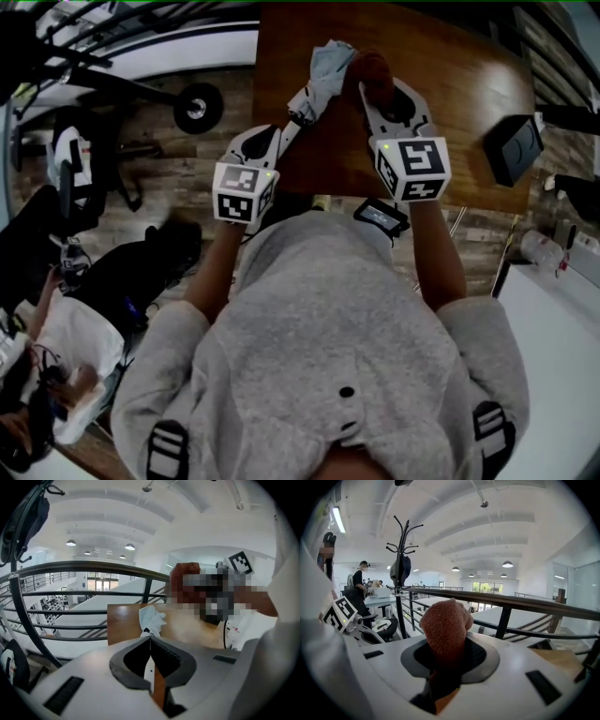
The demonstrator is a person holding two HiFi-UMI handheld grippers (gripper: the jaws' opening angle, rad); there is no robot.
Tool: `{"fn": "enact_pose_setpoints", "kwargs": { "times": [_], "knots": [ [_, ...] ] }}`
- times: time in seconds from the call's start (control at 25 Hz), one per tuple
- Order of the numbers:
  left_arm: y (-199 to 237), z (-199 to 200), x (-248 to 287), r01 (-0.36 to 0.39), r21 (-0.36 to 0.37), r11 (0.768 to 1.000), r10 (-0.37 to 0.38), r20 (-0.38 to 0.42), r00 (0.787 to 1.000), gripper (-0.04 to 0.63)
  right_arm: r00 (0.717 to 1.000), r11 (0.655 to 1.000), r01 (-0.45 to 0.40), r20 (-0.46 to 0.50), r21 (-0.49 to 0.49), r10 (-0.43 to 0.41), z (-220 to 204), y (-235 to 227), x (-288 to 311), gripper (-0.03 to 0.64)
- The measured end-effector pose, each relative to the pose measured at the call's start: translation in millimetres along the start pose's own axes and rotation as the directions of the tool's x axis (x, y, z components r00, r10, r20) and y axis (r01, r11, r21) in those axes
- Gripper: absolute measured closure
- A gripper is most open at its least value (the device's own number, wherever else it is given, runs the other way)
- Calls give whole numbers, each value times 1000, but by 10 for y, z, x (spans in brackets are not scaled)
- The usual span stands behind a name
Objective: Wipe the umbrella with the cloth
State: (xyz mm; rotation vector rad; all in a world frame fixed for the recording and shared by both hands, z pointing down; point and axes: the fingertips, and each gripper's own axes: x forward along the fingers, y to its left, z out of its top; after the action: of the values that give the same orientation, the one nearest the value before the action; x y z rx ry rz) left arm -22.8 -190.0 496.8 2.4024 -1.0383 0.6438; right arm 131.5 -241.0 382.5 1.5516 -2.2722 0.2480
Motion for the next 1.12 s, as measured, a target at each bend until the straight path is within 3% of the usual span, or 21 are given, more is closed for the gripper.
{"fn": "enact_pose_setpoints", "kwargs": {
  "times": [0.24,0.44,0.64,0.84,0.92,1.12],
  "knots": [
    [164,-363,311,23,-12,1000,-24,-109,994,581,995,997,18,-95,-71,-25,-258,-90,481,506],
    [259,-704,585,15,1,1000,-15,-218,976,581,972,996,43,-226,-83,-61,-708,-323,1019,508],
    [233,-829,692,31,4,1000,-29,-272,962,580,947,984,9,-316,-178,-66,-945,-251,1300,508],
    [171,-844,731,55,3,998,-52,-283,958,575,936,979,-37,-349,-199,-36,-1087,-45,1392,506],
    [157,-838,734,72,4,997,-68,-292,954,559,936,977,-51,-351,-205,-25,-1110,22,1430,508],
    [10,-900,707,140,-30,990,-142,-339,930,438,934,978,-60,-356,-198,-14,-1124,103,1476,506]
  ]
}}
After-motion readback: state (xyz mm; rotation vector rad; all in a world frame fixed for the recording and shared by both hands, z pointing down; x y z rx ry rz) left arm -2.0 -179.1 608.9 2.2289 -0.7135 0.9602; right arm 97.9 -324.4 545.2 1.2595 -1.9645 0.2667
